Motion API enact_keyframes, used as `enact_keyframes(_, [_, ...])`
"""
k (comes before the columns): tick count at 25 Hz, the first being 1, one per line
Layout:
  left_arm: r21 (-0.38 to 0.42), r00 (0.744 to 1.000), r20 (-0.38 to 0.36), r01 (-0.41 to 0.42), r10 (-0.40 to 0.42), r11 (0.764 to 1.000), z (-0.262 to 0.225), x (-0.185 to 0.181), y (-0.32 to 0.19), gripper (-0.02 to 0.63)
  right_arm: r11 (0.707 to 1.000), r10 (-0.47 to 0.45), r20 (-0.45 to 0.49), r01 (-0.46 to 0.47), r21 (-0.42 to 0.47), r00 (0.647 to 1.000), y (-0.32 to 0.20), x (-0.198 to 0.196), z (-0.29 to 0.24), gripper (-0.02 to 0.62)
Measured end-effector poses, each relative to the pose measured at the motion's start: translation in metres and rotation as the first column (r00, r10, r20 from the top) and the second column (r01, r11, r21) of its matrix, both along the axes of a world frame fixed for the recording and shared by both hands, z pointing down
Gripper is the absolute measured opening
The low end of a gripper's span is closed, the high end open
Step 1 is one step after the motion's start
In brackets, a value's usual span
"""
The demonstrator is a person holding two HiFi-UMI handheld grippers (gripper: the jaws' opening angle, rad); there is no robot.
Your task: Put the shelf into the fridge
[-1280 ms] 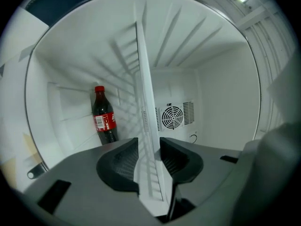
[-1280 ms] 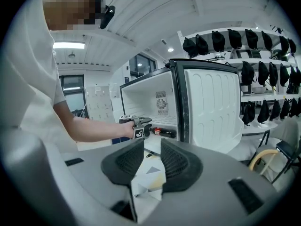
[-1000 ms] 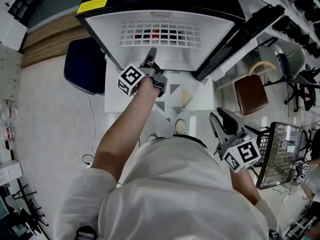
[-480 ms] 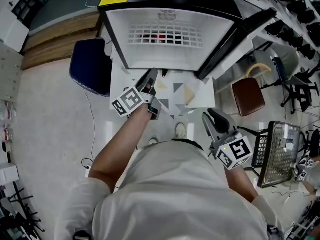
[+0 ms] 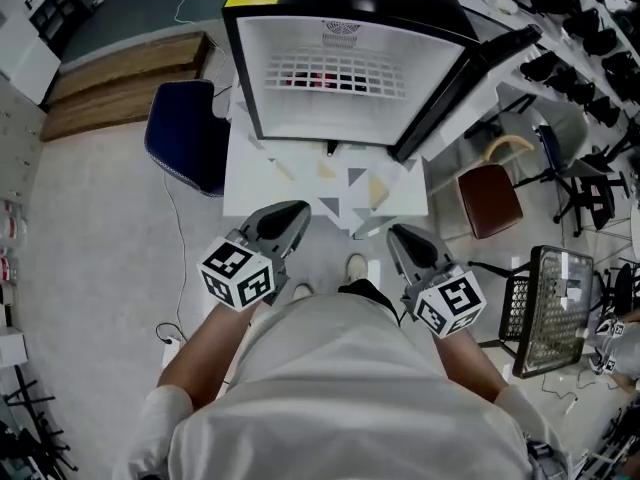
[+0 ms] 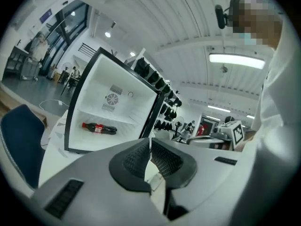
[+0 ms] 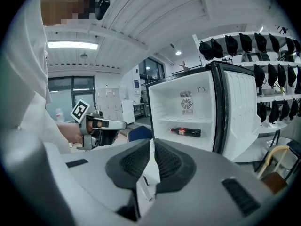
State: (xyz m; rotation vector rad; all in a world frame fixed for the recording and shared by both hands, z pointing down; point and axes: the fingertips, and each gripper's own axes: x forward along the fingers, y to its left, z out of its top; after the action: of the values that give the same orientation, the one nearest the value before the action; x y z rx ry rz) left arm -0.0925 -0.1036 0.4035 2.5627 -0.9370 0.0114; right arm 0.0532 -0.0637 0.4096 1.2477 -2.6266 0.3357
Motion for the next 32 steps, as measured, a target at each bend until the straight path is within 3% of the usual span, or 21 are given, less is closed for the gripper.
enact_keyframes(5, [0.014,0.998,0.034,-0.054,0.054,0.998,-0.007,-0.014,0.043,0.021,1.0,-0.031,-0.001,0.031,0.0,1.0,0.006,-0.017,0.001,0.034])
enact_keyframes(10, [0.036,0.997,0.055,-0.05,0.048,0.998,-0.011,-0.027,0.06,0.021,0.998,-0.065,-0.011,0.065,0.014,0.998,0.01,-0.031,-0.003,0.029])
enact_keyframes(32, [0.051,0.995,0.067,-0.082,0.079,0.995,-0.012,-0.03,0.067,0.02,0.997,-0.075,-0.02,0.076,0.029,0.997,0.022,-0.047,-0.008,0.017])
